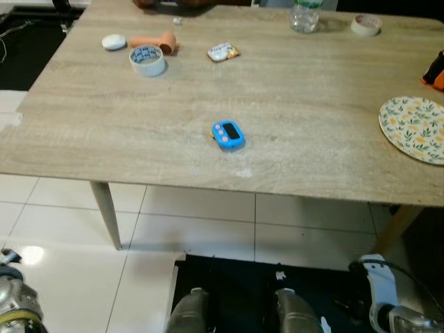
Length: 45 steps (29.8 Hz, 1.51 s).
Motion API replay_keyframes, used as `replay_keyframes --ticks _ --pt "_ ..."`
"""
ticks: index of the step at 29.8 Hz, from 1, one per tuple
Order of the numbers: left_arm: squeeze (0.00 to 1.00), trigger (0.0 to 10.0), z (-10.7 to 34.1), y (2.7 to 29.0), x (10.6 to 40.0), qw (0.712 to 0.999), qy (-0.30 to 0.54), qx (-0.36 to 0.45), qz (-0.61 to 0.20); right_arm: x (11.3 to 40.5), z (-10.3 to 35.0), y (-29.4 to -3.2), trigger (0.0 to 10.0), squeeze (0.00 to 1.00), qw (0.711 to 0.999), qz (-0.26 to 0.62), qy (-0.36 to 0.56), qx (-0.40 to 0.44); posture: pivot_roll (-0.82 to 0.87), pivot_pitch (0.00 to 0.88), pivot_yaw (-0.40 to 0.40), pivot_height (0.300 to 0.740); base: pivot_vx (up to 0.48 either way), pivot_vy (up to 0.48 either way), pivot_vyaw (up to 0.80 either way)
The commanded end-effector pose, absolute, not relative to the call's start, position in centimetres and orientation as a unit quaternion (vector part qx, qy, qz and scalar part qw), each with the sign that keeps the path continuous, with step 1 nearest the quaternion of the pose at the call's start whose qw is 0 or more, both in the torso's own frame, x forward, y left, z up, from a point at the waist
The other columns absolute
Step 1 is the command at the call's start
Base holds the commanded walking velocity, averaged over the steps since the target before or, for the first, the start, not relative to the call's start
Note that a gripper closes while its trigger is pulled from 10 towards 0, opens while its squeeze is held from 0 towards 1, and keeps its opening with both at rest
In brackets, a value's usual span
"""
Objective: Restocking fridge
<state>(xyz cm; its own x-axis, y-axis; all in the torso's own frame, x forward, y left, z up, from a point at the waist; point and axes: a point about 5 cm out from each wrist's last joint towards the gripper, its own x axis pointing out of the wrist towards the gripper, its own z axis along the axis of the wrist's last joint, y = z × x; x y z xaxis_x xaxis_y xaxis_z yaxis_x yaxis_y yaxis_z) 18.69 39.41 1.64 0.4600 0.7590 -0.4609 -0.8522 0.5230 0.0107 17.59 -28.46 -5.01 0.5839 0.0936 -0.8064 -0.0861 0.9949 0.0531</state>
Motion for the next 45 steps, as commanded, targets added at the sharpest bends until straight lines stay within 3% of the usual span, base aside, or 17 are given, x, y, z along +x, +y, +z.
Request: replay_keyframes --ticks 1,8,10,11,13,16,24,38,45 --pt "0.00 10.0 -0.4 38.0 17.8 0.844 0.258 -0.117 0.455 15.8 -6.0 -28.9 10.0 0.00 0.879 0.015 0.477 0.005 -0.03 0.200 0.014 0.740 0.000 0.000 0.00" --pt "0.00 10.0 -2.8 35.4 17.0 0.846 0.323 -0.115 0.408 14.1 -7.0 -29.2 10.0 0.00 0.865 -0.043 0.500 0.009 -0.03 0.183 0.014 0.740 0.000 0.000 0.00" --pt "0.00 10.0 -5.0 33.0 15.8 0.841 0.383 -0.126 0.360 13.2 -7.6 -28.7 10.0 0.00 0.858 -0.059 0.510 0.021 -0.02 0.159 0.010 0.740 0.000 0.000 0.00" --pt "0.00 10.0 -5.0 33.0 15.8 0.841 0.383 -0.126 0.360 13.2 -7.6 -28.7 10.0 0.00 0.858 -0.059 0.510 0.021 -0.02 0.159 0.010 0.740 0.000 0.000 0.00" --pt "0.00 10.0 -7.1 30.4 14.1 0.832 0.448 -0.121 0.303 12.2 -8.3 -27.9 10.0 0.00 0.849 -0.069 0.524 0.027 -0.01 0.139 0.004 0.740 0.000 0.000 0.00" --pt "0.00 10.0 -8.2 28.7 12.8 0.822 0.489 -0.109 0.270 11.5 -8.9 -27.3 10.0 0.00 0.839 -0.073 0.538 0.027 -0.01 0.124 0.001 0.740 0.000 0.000 0.00" --pt "0.00 10.0 -10.1 25.9 9.7 0.800 0.555 -0.092 0.207 10.3 -9.6 -26.7 10.0 0.00 0.821 -0.087 0.564 0.017 0.00 0.086 -0.014 0.740 0.000 0.000 0.00" --pt "0.00 10.0 -10.3 24.6 10.3 0.812 0.558 -0.069 0.155 11.2 -9.5 -26.2 10.0 0.00 0.825 -0.092 0.557 0.012 0.00 0.073 -0.002 0.740 0.000 0.000 -0.63" --pt "0.00 10.0 -10.0 24.5 11.3 0.824 0.546 -0.064 0.135 10.9 -9.8 -25.6 10.0 0.00 0.824 -0.095 0.558 0.024 0.01 0.074 -0.003 0.740 0.000 -0.303 0.00"
